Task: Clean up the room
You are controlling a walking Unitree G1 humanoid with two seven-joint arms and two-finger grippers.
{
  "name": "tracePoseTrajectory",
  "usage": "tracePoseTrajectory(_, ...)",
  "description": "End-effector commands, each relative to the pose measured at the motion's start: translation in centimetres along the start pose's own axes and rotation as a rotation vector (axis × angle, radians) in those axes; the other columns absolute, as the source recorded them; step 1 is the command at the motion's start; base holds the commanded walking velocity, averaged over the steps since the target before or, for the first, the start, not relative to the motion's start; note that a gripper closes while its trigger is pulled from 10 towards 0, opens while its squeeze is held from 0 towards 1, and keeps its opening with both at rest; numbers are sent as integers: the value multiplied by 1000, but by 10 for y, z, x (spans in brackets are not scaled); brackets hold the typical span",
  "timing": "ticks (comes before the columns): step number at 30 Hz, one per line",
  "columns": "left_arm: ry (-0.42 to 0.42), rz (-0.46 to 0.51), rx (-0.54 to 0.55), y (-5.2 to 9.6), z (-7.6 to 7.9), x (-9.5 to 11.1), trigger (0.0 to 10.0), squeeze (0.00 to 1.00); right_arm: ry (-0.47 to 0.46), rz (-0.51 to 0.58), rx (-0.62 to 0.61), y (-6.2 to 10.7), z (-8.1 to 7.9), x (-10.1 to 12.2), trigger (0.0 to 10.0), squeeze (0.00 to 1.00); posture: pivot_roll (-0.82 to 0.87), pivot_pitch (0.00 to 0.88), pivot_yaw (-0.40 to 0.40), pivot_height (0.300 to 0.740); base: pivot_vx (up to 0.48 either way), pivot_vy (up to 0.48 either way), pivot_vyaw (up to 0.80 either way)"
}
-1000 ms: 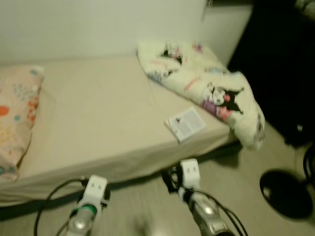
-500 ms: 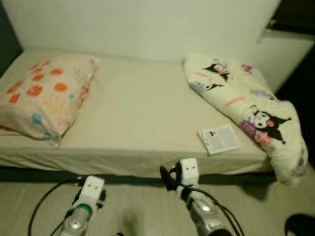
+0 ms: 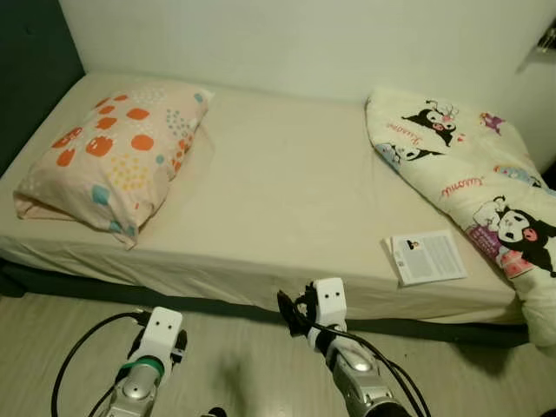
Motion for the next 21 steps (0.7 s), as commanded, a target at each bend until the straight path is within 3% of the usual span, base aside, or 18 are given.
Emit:
tracePoseTrajectory(1, -13, -24, -10, 2, 3, -6, 10000, 0, -8, -24, -11, 3, 1, -7, 10000, 0, 93, 12, -28, 740, 300, 0, 0)
tracePoseTrajectory(15, -16, -29, -5, 2, 3, -6, 10000, 0, -4, -30, -10, 3, 1, -8, 10000, 0, 93, 13, -29, 740, 261, -309, 0)
tracePoseTrajectory(21, -11, -31, -2, 2, 3, -6, 10000, 0, -3, -29, -9, 3, 1, -7, 10000, 0, 93, 13, -29, 740, 0, -360, 0)
Point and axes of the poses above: a point about 5 cm out from each wrist's last joint towards the gripper, its own y axis pointing back from the gripper into the wrist, its own x axis along the axis of the wrist's last joint, z = x × y, the point moved 1 cm from there along -y, pointing out of the wrist towards the gripper, and after that the axes turned 8 degrees about -y, right-handed, at the moved point
